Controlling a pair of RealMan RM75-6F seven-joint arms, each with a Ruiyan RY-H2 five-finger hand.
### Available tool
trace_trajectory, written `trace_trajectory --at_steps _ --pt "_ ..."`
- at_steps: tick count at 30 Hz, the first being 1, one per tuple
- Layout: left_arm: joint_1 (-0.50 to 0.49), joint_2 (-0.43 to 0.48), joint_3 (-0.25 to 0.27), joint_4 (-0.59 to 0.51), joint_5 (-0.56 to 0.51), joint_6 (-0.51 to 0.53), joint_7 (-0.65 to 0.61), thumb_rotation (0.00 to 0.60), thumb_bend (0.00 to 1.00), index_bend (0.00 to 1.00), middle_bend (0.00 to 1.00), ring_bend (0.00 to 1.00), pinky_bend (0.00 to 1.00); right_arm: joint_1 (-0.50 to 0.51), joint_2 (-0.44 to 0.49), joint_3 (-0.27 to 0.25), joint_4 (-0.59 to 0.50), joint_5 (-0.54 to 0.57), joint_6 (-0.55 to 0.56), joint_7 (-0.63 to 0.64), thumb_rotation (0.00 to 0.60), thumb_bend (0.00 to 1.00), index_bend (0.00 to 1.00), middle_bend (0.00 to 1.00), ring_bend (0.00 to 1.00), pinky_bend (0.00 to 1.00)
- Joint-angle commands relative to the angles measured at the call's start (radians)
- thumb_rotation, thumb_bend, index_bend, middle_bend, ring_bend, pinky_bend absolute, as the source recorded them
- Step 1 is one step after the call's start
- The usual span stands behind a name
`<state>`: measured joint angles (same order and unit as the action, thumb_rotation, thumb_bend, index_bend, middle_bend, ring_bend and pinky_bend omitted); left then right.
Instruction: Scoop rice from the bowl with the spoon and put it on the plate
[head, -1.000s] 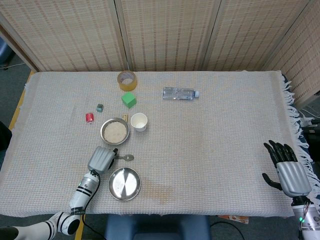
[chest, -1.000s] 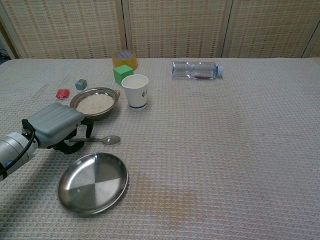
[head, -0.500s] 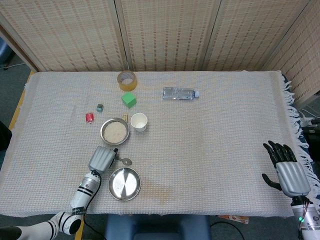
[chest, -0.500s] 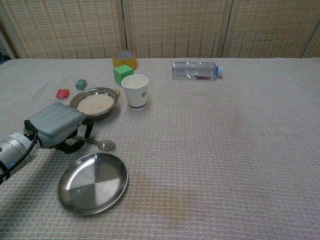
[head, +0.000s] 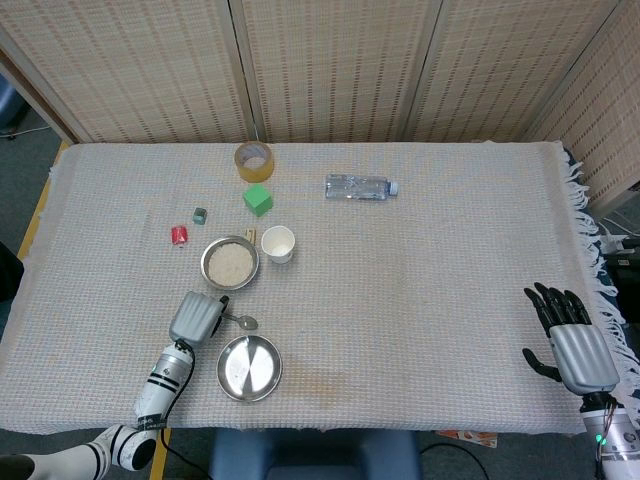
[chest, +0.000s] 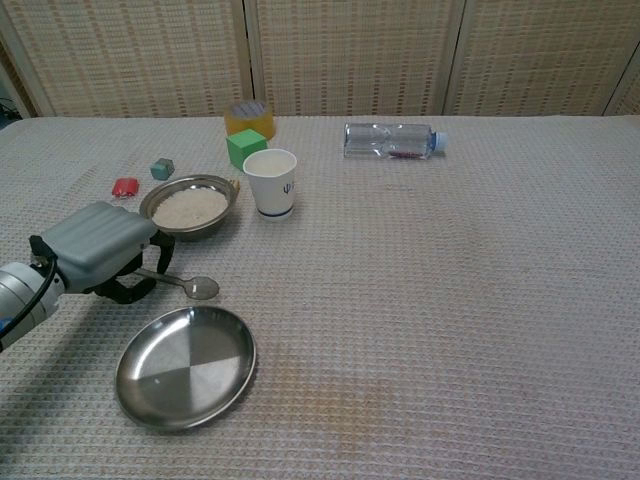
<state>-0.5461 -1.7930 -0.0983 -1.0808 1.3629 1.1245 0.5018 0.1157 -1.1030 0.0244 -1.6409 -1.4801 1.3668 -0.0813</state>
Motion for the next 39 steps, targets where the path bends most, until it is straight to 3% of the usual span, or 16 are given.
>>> trace_trajectory --at_steps 1,13,26,32,39 --pt "0.007 0.019 0.002 -0.020 -0.006 0.003 0.004 0.600 0.40 0.56 1.00 1.00 1.00 0.000 0.000 -0.001 -0.001 0.000 0.000 -0.001 0.600 0.20 0.00 0.00 0.00 0.00" --pt "0.063 0.144 -0.001 -0.163 -0.043 0.088 0.152 0.600 0.40 0.56 1.00 1.00 1.00 -0.002 0.003 -0.009 -0.007 -0.019 0.006 -0.004 0.600 0.20 0.00 0.00 0.00 0.00" --pt "0.024 0.221 -0.111 -0.219 -0.142 0.123 0.322 0.600 0.40 0.57 1.00 1.00 1.00 -0.015 0.021 -0.023 -0.020 -0.059 0.039 0.012 0.600 0.20 0.00 0.00 0.00 0.00" --pt "-0.023 0.217 -0.153 -0.237 -0.208 0.118 0.451 0.600 0.40 0.57 1.00 1.00 1.00 -0.015 0.022 -0.024 -0.022 -0.059 0.037 0.011 0.600 0.20 0.00 0.00 0.00 0.00" --pt "-0.103 0.149 -0.173 -0.187 -0.256 0.127 0.624 0.600 0.40 0.58 1.00 1.00 1.00 -0.015 0.029 -0.024 -0.025 -0.059 0.035 0.016 0.600 0.20 0.00 0.00 0.00 0.00"
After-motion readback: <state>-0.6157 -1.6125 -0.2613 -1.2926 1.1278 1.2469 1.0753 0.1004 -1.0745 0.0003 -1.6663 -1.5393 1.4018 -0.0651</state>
